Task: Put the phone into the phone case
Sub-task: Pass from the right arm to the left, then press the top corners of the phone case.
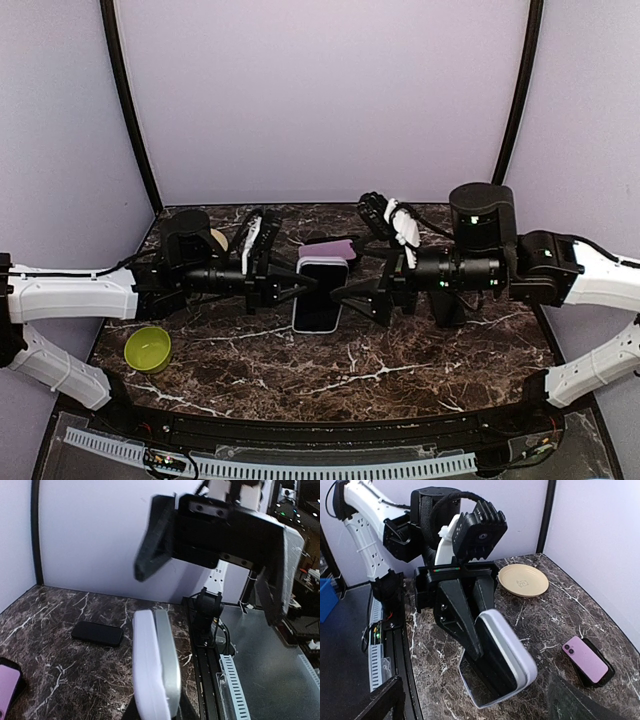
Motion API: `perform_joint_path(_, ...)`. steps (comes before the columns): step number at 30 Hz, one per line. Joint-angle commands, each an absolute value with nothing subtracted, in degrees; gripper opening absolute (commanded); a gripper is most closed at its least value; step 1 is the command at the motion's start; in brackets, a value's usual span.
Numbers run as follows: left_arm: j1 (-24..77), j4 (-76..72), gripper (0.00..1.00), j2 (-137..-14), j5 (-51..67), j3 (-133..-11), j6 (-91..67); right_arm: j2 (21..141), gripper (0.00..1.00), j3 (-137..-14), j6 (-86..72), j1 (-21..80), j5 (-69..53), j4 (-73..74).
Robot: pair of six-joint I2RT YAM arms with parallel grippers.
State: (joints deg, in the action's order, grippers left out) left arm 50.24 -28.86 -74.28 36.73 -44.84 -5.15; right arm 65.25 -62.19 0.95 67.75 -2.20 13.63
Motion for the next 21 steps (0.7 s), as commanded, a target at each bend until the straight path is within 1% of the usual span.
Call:
perform_joint_path(1,52.8,-27.6,0.0,-69.2,40.7,-45.1,5.4,69.6,0.94,-70.6,6.7,67.3,-7.8,20.6)
perform_joint_path(4,53.5,-26.4,0.0,-69.1,40.6,-45.4,7.0,72.1,0.89,-73.0,8.4,67.3,-10.0,22.7)
perform_joint_path(10,54.1,-25.0,0.0,-69.6,40.3,-45.6,8.2,75.2,0.73,-76.1,9.4,67.1,-11.0,24.9)
perform_joint_path(16,54.4,-24.4,0.0,-69.5,39.6,-45.7,8.8,78.3,0.56,-78.0,9.4,67.1,-10.5,26.6)
perform_joint_path(19,54.5,-24.3,0.0,-69.5,39.9,-45.7,8.9,79.0,0.46,-78.5,9.4,67.1,-10.7,27.3)
perform_joint_path(21,54.6,-24.3,0.0,-69.6,40.1,-45.7,8.8,79.1,0.38,-78.6,9.5,67.0,-10.4,27.4)
